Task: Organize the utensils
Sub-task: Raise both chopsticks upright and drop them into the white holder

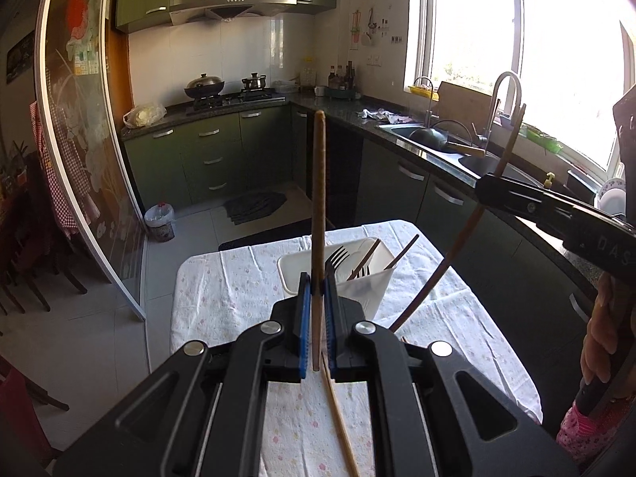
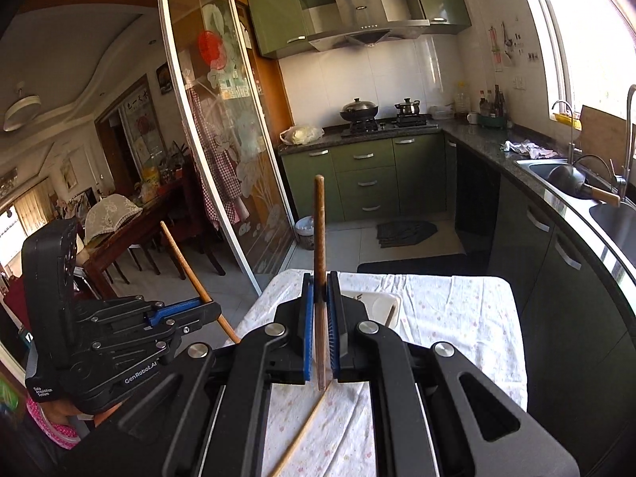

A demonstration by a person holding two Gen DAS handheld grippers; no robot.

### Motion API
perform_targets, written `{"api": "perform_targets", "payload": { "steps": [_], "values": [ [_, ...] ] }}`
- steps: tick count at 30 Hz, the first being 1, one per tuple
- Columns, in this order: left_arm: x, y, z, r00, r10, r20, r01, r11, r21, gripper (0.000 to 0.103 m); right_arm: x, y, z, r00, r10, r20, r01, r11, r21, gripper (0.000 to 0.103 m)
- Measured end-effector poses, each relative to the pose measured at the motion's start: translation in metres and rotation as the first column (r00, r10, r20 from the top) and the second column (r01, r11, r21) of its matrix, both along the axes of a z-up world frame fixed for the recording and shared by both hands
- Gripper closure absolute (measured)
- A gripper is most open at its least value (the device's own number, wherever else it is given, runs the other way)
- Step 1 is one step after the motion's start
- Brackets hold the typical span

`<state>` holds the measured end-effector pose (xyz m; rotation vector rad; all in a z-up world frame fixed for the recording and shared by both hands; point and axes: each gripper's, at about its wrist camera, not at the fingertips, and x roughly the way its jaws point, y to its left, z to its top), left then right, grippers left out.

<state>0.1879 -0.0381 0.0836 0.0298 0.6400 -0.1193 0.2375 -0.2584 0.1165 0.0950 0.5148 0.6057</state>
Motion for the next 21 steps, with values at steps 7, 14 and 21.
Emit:
{"api": "perform_targets", "payload": {
  "steps": [7, 14, 21],
  "values": [
    [0.017, -0.004, 0.038, 0.992, 0.028, 0.119, -0.028, 1.000, -0.001, 0.096, 0.031, 0.002, 0.026, 0.994, -0.089, 0.068, 0.089, 0.996, -0.001, 0.096],
    [0.067, -0.003, 0.022, 0.994, 0.059, 0.095, -0.055, 0.998, -0.036, 0.096, 0.080, 0.012, 0.004, 0.988, -0.146, 0.044, 0.148, 0.988, -0.037, 0.096],
    [0.095, -0.012, -0.032, 0.998, 0.056, -0.012, -0.056, 0.998, -0.005, 0.096, 0.107, 0.029, -0.054, 0.991, -0.129, -0.034, 0.125, 0.986, -0.107, 0.096]
  ]
}}
